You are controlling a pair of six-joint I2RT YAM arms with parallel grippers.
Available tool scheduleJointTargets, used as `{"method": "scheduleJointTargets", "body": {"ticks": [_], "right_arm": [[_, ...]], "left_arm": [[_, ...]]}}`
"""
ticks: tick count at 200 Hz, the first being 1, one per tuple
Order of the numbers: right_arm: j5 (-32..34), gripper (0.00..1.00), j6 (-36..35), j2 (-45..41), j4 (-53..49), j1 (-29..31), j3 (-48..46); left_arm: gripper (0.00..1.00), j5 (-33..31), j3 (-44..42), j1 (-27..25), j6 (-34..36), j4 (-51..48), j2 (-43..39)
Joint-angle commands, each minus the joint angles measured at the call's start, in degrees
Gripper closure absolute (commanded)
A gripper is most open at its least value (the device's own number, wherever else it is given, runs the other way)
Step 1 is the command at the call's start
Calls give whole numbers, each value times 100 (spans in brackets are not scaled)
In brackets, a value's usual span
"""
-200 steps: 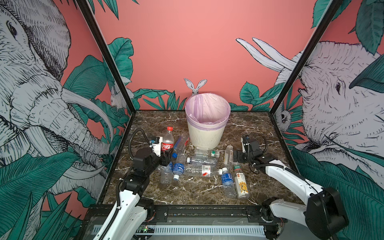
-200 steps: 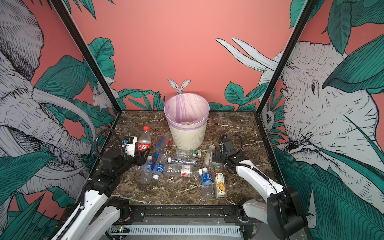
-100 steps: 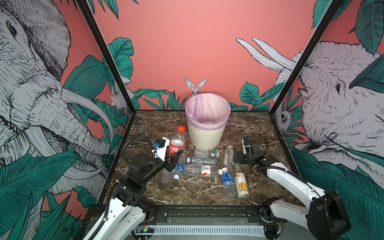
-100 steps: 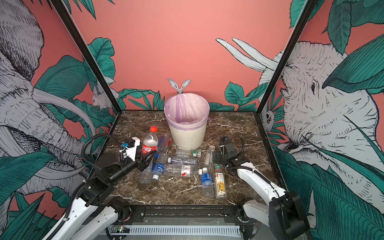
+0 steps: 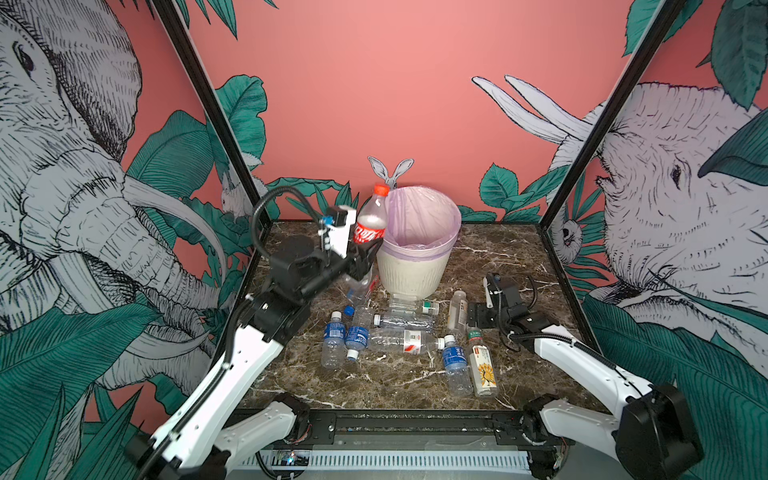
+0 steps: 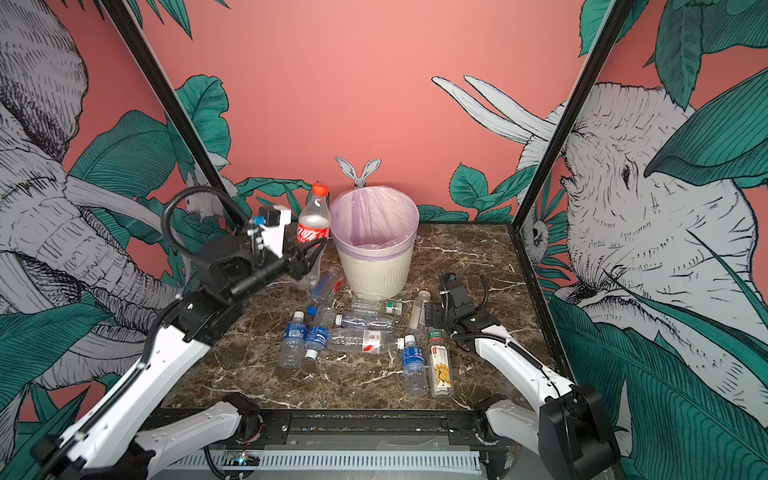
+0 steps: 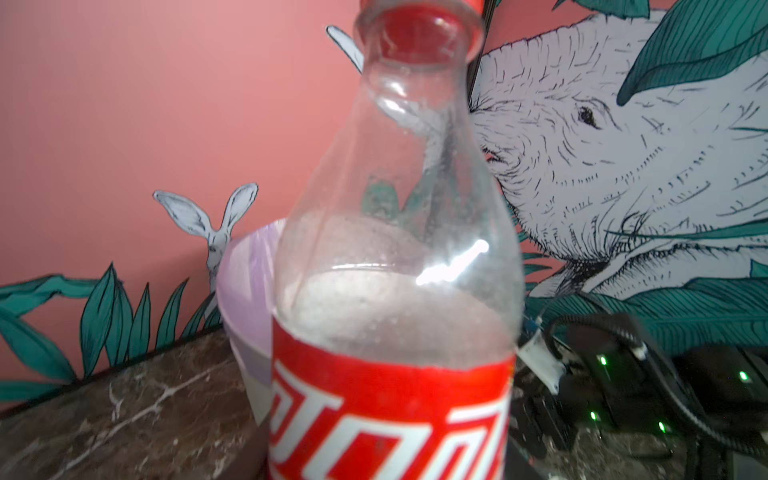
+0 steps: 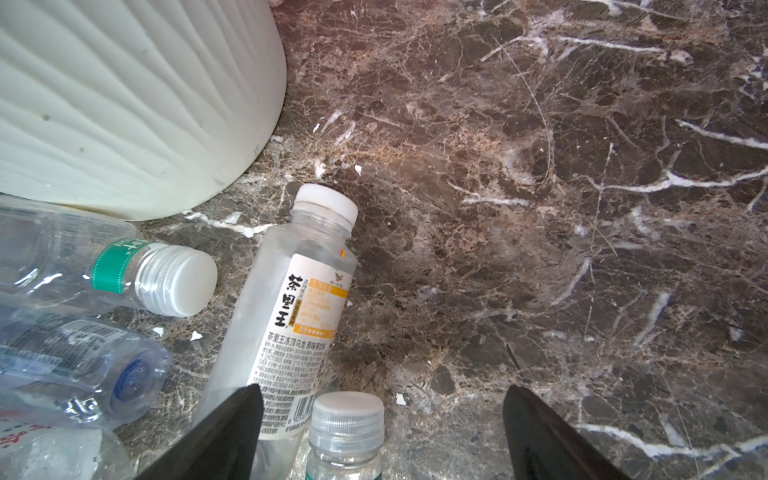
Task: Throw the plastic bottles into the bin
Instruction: 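Lift the cola bottle with the left gripper and carry it over the bin, then open the left gripper to drop the cola bottle into the bin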
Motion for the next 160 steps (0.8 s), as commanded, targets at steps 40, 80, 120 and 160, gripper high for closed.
{"method": "scheduleJointTargets", "body": {"ticks": [40,80,120,160], "right_arm": [[47,7,-42,-238,-50,39,232],[124,6,-66,-536,-262,32,237],[37,5,-98,-699,-408,35,303],[-88,6,27,-763,-534,49,284]], "left_arm": [[1,156,3601,13,248,-3,3081],[0,-459,2807,25,251,442,2770],[0,-566,2093,35,364,497,2022],[0,-1100,1406,42,423,273,1316]]}}
